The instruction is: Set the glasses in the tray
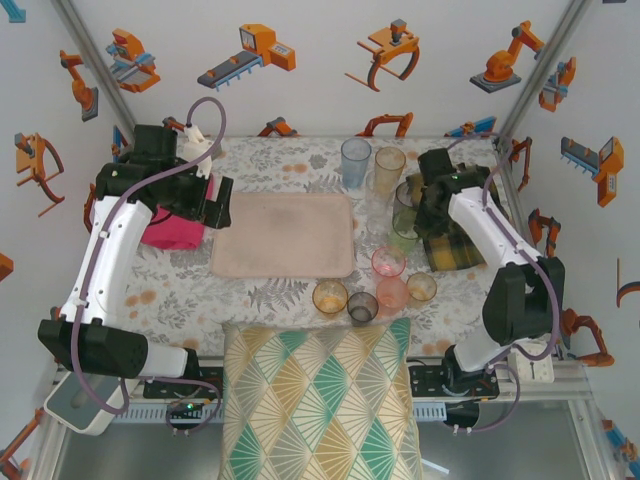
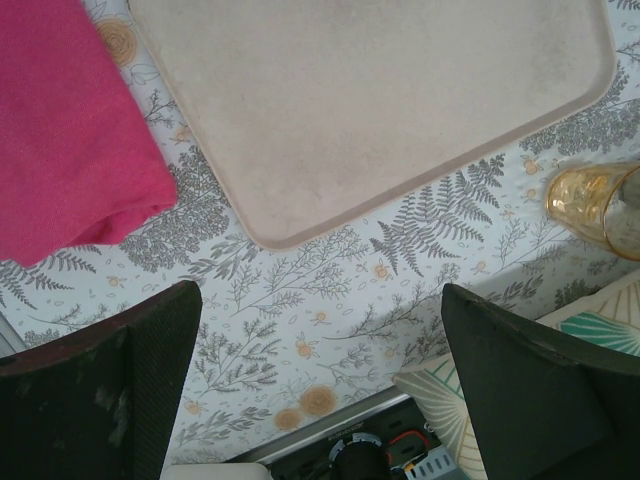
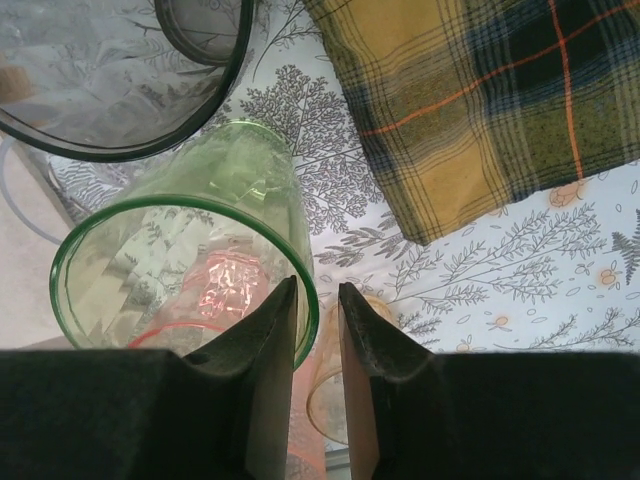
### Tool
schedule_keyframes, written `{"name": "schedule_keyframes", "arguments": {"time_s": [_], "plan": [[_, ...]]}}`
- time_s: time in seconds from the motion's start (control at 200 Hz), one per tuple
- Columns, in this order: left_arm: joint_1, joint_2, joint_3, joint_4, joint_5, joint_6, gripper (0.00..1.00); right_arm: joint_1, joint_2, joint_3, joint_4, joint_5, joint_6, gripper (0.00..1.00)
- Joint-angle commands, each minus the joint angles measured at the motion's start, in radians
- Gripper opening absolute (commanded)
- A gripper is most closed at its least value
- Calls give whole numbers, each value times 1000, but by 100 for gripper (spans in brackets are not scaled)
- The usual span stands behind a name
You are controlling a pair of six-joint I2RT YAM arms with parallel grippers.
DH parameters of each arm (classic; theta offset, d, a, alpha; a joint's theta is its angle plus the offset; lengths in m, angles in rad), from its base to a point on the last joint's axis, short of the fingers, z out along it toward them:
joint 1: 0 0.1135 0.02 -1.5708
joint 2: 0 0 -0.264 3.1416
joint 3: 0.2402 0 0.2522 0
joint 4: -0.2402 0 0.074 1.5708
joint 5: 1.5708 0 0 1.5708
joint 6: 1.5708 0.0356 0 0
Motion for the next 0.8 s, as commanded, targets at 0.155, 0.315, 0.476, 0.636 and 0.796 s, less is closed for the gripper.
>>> {"name": "schedule_keyframes", "arguments": {"time_s": [0.155, 0.315, 0.476, 0.636, 0.796], "plan": [[-7, -5, 7, 7, -9, -15, 97, -15, -10, -13, 7, 27, -3, 22], [-9, -6, 8, 7, -13, -15, 97, -18, -12, -9, 7, 21, -9, 14], [-10, -7, 8, 7, -16, -15, 97, -20, -21, -8, 3, 16, -15, 6], [-10, -7, 9, 6, -16, -15, 97, -22, -33, -3, -3, 16, -23, 0], [-11, -4, 18, 7, -17, -18, 97, -25, -43, 6, -16, 10, -28, 0]]}}
